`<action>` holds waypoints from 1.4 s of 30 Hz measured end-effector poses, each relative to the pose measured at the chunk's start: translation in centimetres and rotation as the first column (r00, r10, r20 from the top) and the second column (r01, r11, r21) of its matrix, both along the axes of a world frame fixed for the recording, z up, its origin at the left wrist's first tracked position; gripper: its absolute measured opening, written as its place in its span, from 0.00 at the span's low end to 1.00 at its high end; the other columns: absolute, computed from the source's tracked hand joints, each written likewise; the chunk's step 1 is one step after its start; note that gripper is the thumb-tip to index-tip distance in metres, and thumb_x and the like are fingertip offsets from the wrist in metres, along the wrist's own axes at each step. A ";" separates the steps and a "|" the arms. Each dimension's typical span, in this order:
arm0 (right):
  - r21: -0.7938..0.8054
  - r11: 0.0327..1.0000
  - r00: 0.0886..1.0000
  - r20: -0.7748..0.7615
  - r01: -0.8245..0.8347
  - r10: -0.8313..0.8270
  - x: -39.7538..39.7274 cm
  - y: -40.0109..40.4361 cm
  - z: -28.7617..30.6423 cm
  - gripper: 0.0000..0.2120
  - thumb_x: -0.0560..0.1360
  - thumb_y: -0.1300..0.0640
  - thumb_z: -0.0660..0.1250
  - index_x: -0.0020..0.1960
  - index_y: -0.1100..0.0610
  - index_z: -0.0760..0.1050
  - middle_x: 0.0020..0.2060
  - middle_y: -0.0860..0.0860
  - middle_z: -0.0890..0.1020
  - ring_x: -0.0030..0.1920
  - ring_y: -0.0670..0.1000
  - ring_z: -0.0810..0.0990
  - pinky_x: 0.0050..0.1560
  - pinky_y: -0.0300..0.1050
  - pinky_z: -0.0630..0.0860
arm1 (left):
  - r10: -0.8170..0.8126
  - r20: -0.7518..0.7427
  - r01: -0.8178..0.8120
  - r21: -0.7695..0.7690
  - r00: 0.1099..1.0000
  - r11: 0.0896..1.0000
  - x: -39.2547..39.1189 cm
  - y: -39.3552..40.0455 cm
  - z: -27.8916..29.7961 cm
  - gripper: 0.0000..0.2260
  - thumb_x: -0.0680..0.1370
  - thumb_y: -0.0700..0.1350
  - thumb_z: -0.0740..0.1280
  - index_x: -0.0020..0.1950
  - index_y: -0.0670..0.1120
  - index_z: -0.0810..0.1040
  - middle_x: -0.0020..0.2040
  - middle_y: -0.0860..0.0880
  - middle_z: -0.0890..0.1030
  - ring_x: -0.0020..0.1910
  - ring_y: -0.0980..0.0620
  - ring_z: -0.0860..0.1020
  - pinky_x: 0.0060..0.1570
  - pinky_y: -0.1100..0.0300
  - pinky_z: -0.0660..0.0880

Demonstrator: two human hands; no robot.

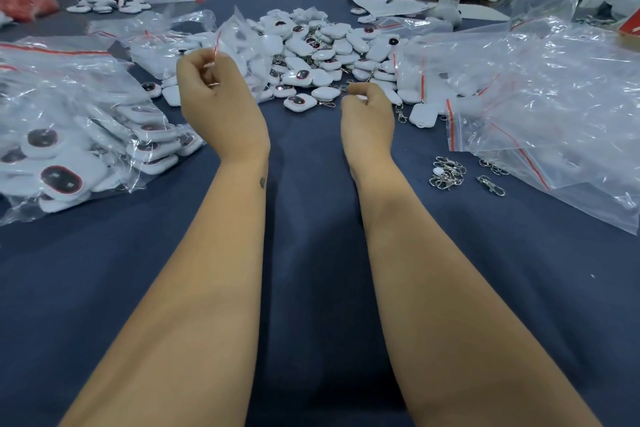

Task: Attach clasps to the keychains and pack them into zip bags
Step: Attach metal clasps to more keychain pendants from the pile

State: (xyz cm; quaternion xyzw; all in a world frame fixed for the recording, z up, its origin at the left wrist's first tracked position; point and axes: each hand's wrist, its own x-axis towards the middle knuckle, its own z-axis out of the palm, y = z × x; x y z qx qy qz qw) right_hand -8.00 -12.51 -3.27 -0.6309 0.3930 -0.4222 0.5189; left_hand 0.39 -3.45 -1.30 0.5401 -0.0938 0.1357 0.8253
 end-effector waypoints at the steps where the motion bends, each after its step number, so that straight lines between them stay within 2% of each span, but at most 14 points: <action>1: -0.052 0.998 0.996 -0.089 -0.028 0.023 0.1 0.0 -0.1 0.15 0.75 0.62 0.57 0.59 0.51 0.75 0.40 0.43 0.77 0.37 0.45 0.75 0.38 0.42 0.71 | 0.003 0.038 -0.002 -0.020 0.999 1.000 -0.2 0.0 0.1 0.05 0.77 0.40 0.64 0.43 0.48 0.73 0.32 0.58 0.69 0.30 0.63 0.68 0.36 0.72 0.67; 3: -0.196 0.973 0.964 -0.255 -0.124 0.071 0.4 0.3 -0.4 0.20 0.76 0.62 0.57 0.65 0.52 0.74 0.51 0.46 0.79 0.50 0.49 0.79 0.50 0.46 0.75 | -0.041 0.091 0.040 0.009 0.995 0.999 -0.2 -0.1 -0.1 0.05 0.77 0.39 0.64 0.44 0.48 0.73 0.33 0.58 0.69 0.29 0.64 0.68 0.35 0.72 0.67; 5: -0.374 0.890 0.897 -0.434 -0.260 0.080 0.7 0.6 -0.6 0.22 0.76 0.62 0.57 0.70 0.54 0.70 0.64 0.50 0.76 0.63 0.55 0.73 0.62 0.51 0.71 | -0.160 0.069 0.149 0.138 0.985 0.979 -0.1 -0.5 -0.6 0.05 0.78 0.39 0.63 0.47 0.48 0.74 0.35 0.56 0.71 0.30 0.63 0.70 0.35 0.69 0.69; 7: -0.491 0.765 0.797 -0.603 -0.416 0.046 1.1 0.8 -1.0 0.21 0.78 0.59 0.59 0.70 0.55 0.68 0.68 0.51 0.72 0.67 0.57 0.69 0.60 0.51 0.68 | -0.250 0.002 0.238 0.309 0.968 0.921 0.1 -0.9 -1.3 0.06 0.77 0.39 0.61 0.51 0.49 0.75 0.37 0.54 0.75 0.32 0.60 0.73 0.37 0.63 0.74; 11: -0.433 0.703 0.590 -0.807 -0.564 -0.024 2.0 0.4 -1.5 0.29 0.81 0.46 0.56 0.79 0.51 0.53 0.80 0.51 0.52 0.75 0.55 0.59 0.68 0.53 0.59 | -0.301 -0.135 0.329 0.451 0.944 0.830 0.8 -1.3 -2.4 0.08 0.77 0.40 0.59 0.52 0.48 0.76 0.45 0.47 0.81 0.42 0.50 0.77 0.53 0.49 0.79; 13: -0.405 0.713 0.548 -0.836 -0.572 -0.036 2.3 0.3 -1.5 0.29 0.81 0.45 0.53 0.80 0.50 0.50 0.80 0.49 0.51 0.76 0.54 0.56 0.70 0.53 0.56 | -0.294 -0.179 0.344 0.476 0.939 0.809 1.3 -1.5 -2.7 0.07 0.79 0.42 0.60 0.52 0.47 0.77 0.41 0.50 0.80 0.41 0.50 0.76 0.53 0.49 0.78; 16: -0.446 0.701 0.577 -0.815 -0.557 -0.060 2.4 0.4 -1.6 0.25 0.80 0.47 0.53 0.75 0.51 0.60 0.75 0.47 0.65 0.71 0.53 0.62 0.66 0.52 0.59 | -0.295 -0.191 0.351 0.508 0.936 0.787 1.8 -1.7 -3.0 0.09 0.79 0.42 0.60 0.54 0.46 0.78 0.41 0.53 0.79 0.41 0.51 0.76 0.49 0.53 0.76; 21: -0.572 0.694 0.758 -0.649 -0.437 -0.058 1.9 0.8 -1.2 0.21 0.75 0.54 0.60 0.68 0.51 0.69 0.60 0.48 0.77 0.63 0.55 0.70 0.55 0.50 0.62 | -0.268 -0.217 0.342 0.481 0.939 0.808 1.5 -1.8 -2.8 0.12 0.75 0.38 0.58 0.55 0.50 0.70 0.41 0.55 0.74 0.40 0.53 0.75 0.39 0.59 0.72; 24: -0.588 0.691 0.776 -0.628 -0.421 -0.061 1.7 0.5 -1.1 0.25 0.75 0.56 0.60 0.72 0.52 0.66 0.66 0.50 0.74 0.65 0.56 0.68 0.57 0.50 0.63 | -0.218 -0.222 0.298 0.445 0.950 0.845 1.3 -1.7 -2.6 0.14 0.74 0.35 0.56 0.56 0.50 0.64 0.38 0.53 0.72 0.33 0.55 0.71 0.31 0.59 0.66; 28: -0.471 0.672 0.618 -0.786 -0.571 -0.026 1.9 0.4 -1.5 0.27 0.80 0.51 0.56 0.78 0.49 0.58 0.76 0.50 0.63 0.75 0.53 0.60 0.70 0.53 0.59 | -0.205 -0.206 0.279 0.451 0.957 0.848 1.2 -1.3 -2.7 0.13 0.73 0.33 0.54 0.48 0.50 0.68 0.34 0.53 0.72 0.29 0.55 0.68 0.29 0.60 0.65; 32: -0.620 0.657 0.738 -0.660 -0.429 -0.142 1.8 0.3 -1.2 0.15 0.79 0.52 0.58 0.64 0.49 0.76 0.60 0.50 0.77 0.62 0.54 0.71 0.57 0.48 0.65 | -0.258 -0.193 0.322 0.530 0.947 0.784 1.3 -1.3 -2.8 0.13 0.74 0.35 0.58 0.49 0.50 0.77 0.36 0.56 0.74 0.32 0.58 0.71 0.31 0.62 0.66; 34: -0.608 0.704 0.765 -0.628 -0.367 -0.143 1.5 0.0 -1.1 0.14 0.79 0.52 0.60 0.62 0.51 0.76 0.60 0.51 0.76 0.62 0.55 0.70 0.56 0.48 0.65 | -0.282 -0.161 0.322 0.574 0.946 0.753 1.3 -1.3 -2.8 0.13 0.74 0.37 0.60 0.52 0.50 0.78 0.38 0.57 0.75 0.35 0.58 0.72 0.32 0.64 0.67; 39: -0.501 0.764 0.684 -0.721 -0.407 -0.109 1.3 -0.3 -1.5 0.13 0.80 0.47 0.60 0.52 0.56 0.74 0.56 0.53 0.77 0.60 0.57 0.70 0.56 0.51 0.65 | -0.342 0.026 0.211 0.742 0.939 0.636 0.9 -1.2 -3.4 0.17 0.73 0.35 0.63 0.59 0.49 0.79 0.49 0.53 0.76 0.45 0.53 0.73 0.39 0.64 0.65; 42: -0.441 0.842 0.797 -0.604 -0.312 -0.022 1.2 0.0 -1.2 0.16 0.75 0.44 0.66 0.52 0.56 0.73 0.50 0.50 0.77 0.55 0.56 0.70 0.55 0.51 0.68 | -0.339 0.059 0.175 0.766 0.939 0.618 0.8 -1.1 -3.5 0.20 0.74 0.37 0.66 0.65 0.49 0.75 0.54 0.51 0.77 0.49 0.52 0.75 0.38 0.66 0.65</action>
